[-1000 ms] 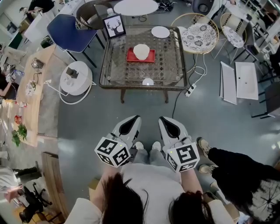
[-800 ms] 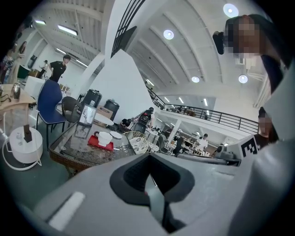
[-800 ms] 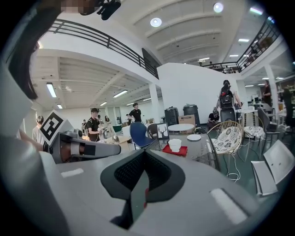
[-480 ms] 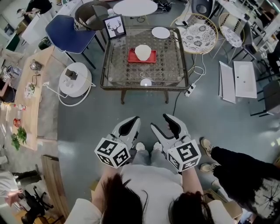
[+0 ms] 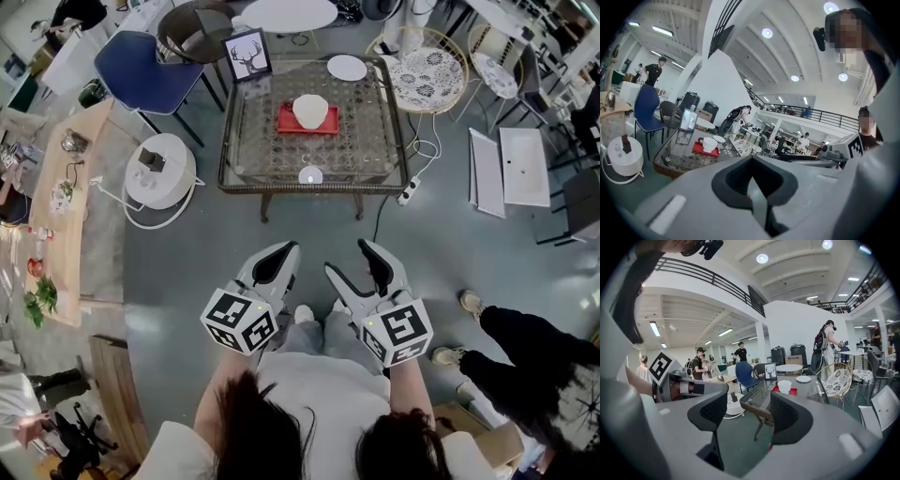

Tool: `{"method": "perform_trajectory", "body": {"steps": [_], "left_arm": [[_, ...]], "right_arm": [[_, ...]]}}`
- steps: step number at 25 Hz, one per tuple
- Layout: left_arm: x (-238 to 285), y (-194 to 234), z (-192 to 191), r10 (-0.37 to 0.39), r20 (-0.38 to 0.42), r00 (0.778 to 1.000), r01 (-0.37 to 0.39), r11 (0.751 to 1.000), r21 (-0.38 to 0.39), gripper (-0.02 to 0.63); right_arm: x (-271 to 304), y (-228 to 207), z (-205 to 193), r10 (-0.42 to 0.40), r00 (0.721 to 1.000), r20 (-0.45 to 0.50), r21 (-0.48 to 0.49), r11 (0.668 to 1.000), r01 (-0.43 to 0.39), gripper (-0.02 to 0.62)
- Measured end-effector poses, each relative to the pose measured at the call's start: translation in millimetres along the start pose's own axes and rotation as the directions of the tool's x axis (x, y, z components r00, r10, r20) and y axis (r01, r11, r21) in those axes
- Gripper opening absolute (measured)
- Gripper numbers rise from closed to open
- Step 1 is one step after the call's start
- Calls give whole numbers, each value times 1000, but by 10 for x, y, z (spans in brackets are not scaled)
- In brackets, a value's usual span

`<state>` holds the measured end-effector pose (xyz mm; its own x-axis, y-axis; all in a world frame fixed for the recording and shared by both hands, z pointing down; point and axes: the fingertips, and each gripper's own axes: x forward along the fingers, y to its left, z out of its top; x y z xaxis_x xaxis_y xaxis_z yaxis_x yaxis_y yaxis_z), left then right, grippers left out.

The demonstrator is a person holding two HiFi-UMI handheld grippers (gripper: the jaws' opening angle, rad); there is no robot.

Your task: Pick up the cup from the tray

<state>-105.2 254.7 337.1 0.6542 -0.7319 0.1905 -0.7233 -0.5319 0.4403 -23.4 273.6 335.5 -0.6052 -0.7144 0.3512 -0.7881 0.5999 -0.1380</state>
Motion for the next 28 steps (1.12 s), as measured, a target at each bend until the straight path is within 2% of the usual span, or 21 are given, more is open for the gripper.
{"method": "perform_trajectory", "body": {"steps": [8,16,18,21,24,28], "left_arm": [[199,55,60,-7,-5,1000,7,1000,9,0],[789,359,298,33,-9,999,-33,999,-4,0],[990,402,321,20,-21,1000,-21,999,-36,38],[1231,526,433,43,-16,999,-44,998,-45,49],[1519,601,554,42,-15,999,-43,998,-46,132],[1867,697,662,66,-24,998,-67,997,-32,137]], "right_arm": [[143,-181,75,11,1000,9,-10,1000,-11,310],[620,-726,327,76,997,12,-11,997,-75,333],[739,-883,387,102,995,8,-19,995,-102,337],[974,-1094,459,142,990,-7,-23,990,-142,339],[1157,-1347,550,172,985,-14,-27,985,-172,344],[1346,-1617,665,209,978,-18,-30,977,-210,344]]}}
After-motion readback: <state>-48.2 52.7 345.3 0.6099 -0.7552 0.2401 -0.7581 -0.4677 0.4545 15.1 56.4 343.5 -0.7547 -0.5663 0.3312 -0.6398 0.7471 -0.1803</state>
